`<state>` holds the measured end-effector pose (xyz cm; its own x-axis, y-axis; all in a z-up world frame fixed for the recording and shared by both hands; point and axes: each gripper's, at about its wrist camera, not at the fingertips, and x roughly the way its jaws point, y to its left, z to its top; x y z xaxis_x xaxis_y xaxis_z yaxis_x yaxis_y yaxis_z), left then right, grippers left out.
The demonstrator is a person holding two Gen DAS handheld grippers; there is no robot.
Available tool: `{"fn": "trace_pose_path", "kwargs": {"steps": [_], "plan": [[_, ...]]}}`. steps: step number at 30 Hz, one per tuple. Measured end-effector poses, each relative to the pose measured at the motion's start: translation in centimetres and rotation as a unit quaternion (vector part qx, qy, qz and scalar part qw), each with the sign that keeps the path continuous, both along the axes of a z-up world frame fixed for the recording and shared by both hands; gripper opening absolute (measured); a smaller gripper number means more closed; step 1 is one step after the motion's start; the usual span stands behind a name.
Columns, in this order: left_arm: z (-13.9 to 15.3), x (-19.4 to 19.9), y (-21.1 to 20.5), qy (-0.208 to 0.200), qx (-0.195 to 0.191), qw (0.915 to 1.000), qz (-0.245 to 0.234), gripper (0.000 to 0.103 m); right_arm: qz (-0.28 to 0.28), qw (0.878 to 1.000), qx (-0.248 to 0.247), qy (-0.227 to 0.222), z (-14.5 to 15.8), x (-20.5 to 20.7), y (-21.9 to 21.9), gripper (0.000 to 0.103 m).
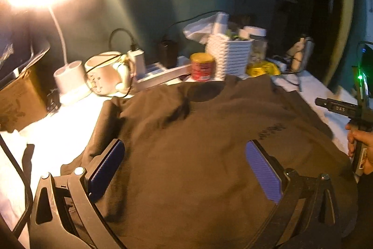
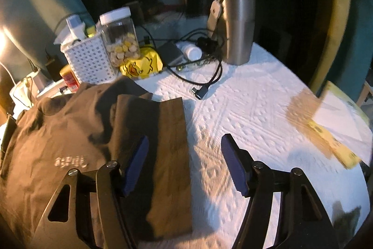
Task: Fold small clothes
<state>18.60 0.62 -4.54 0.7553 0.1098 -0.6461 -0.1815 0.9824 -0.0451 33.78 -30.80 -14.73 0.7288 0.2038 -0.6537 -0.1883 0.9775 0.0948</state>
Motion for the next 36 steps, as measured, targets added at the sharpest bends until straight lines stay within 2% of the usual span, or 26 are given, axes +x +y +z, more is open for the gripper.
{"fn": "trace_pose_path", "kwargs": {"steps": [3, 8, 11, 14, 15, 16, 18, 23, 30, 36], "plan": [[-0.9, 1.0, 1.3, 0.032, -0.024, 0.9988, 0.029, 0.102, 0.007, 1.0, -0.011, 0.021, -0.9, 1.6, 0.5, 0.054], [-1.7, 1.1, 1.9, 0.05, -0.025, 0.9976, 0.041, 0.102, 0.028, 0.998, -0.024, 0.051, -2.5, 3.1, 1.6, 0.051], [-2.0, 1.8, 1.9, 0.077, -0.021, 0.9958, 0.045, 0.102, 0.042, 0.997, -0.059, 0.04, -2.5, 2.8, 2.9, 0.05], [-2.3, 2.0, 1.6, 0.083, -0.02, 0.9959, 0.03, 0.102, 0.053, 0.996, -0.059, 0.037, -2.5, 2.6, 3.2, 0.038], [-2.2, 1.8, 1.4, 0.078, -0.023, 0.9965, 0.02, 0.102, 0.055, 0.996, -0.059, 0.037, -2.4, 2.5, 3.2, 0.022], [-2.1, 1.8, 1.2, 0.074, -0.024, 0.9969, 0.015, 0.102, 0.058, 0.996, -0.057, 0.038, -2.4, 2.4, 3.2, 0.015], [-1.7, 1.6, 1.0, 0.067, -0.017, 0.9975, 0.011, 0.102, 0.059, 0.996, -0.061, 0.039, -2.3, 2.2, 3.4, 0.009], [-0.8, 0.9, 1.2, 0.047, -0.004, 0.9988, 0.013, 0.102, 0.045, 0.997, -0.051, 0.031, -0.9, 1.8, 2.6, 0.007], [0.0, -0.5, 3.1, 0.012, -0.051, 0.9985, 0.019, 0.102, 0.029, 0.999, -0.042, 0.002, 2.1, 0.1, 1.9, 0.007], [0.7, -1.8, 3.6, -0.014, -0.038, 0.9989, 0.023, 0.102, 0.036, 0.998, -0.049, -0.024, 4.6, -1.8, 3.3, 0.007]]}}
